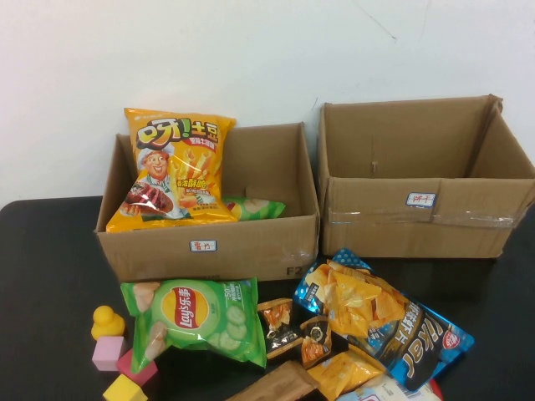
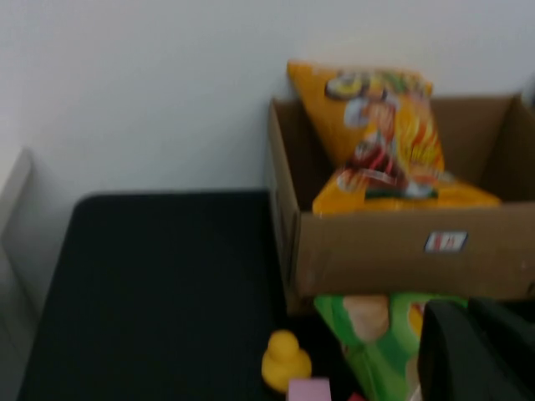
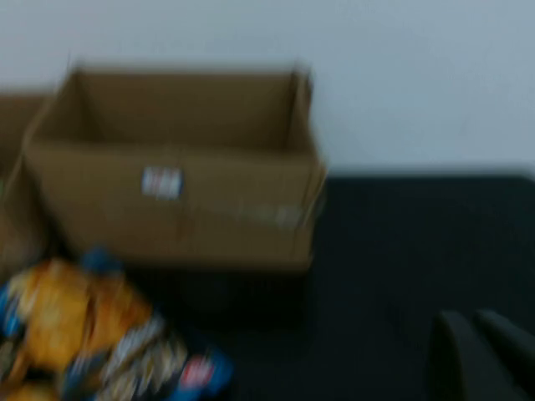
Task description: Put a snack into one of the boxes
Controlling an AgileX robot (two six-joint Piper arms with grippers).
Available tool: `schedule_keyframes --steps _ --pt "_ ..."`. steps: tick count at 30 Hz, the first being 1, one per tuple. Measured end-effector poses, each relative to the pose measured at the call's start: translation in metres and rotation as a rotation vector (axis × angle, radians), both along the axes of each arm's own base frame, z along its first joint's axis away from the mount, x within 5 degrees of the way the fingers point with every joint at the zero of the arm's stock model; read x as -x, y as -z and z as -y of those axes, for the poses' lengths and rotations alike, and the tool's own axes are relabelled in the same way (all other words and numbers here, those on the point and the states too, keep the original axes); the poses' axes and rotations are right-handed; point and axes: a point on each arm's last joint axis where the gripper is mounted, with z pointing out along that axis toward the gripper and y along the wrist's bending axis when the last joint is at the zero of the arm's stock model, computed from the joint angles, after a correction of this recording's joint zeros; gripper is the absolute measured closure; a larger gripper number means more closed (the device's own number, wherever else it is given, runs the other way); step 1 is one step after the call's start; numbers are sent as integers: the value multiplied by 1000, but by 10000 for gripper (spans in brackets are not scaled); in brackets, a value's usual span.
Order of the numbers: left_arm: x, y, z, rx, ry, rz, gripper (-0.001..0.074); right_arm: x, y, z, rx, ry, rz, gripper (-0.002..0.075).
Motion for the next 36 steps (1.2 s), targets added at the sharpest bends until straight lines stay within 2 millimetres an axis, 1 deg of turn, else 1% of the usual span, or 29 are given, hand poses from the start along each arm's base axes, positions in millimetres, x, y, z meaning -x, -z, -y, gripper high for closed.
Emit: schedule_keyframes --steps 4,5,6,11,13,16,19,22,25,27,30,32,36 --pt "-12 7 1 -5 0 -88 736 -30 19 -7 -50 -61 -252 727" --pt "-15 8 1 -8 0 -111 736 -36 22 -9 -67 -77 -290 727" --pt "-19 12 2 -11 0 -148 736 -51 30 -12 -106 -96 -357 727" --pt "-26 17 2 -16 0 -208 736 -81 50 -20 -196 -138 -503 724" --pt "-28 18 3 -17 0 -218 736 -91 59 -24 -235 -165 -575 701" --pt "-28 18 3 -17 0 -222 736 -106 78 -31 -282 -238 -666 613" --pt "-28 18 3 -17 0 -222 736 -114 97 -38 -321 -320 -726 461" --pt "-28 18 3 -17 0 -222 736 -120 118 -50 -336 -425 -778 303" --pt "-28 18 3 -17 0 -222 736 -126 134 -65 -299 -504 -804 211" --pt "-28 18 3 -17 0 -222 736 -132 145 -74 -244 -522 -798 184" --pt "-28 18 3 -17 0 -213 736 -139 168 -87 -169 -516 -833 167" --pt "-28 18 3 -17 0 -213 736 -143 185 -92 -145 -505 -886 164" --pt "-29 17 3 -10 1 -212 736 -144 213 -95 -142 -494 -1010 161"
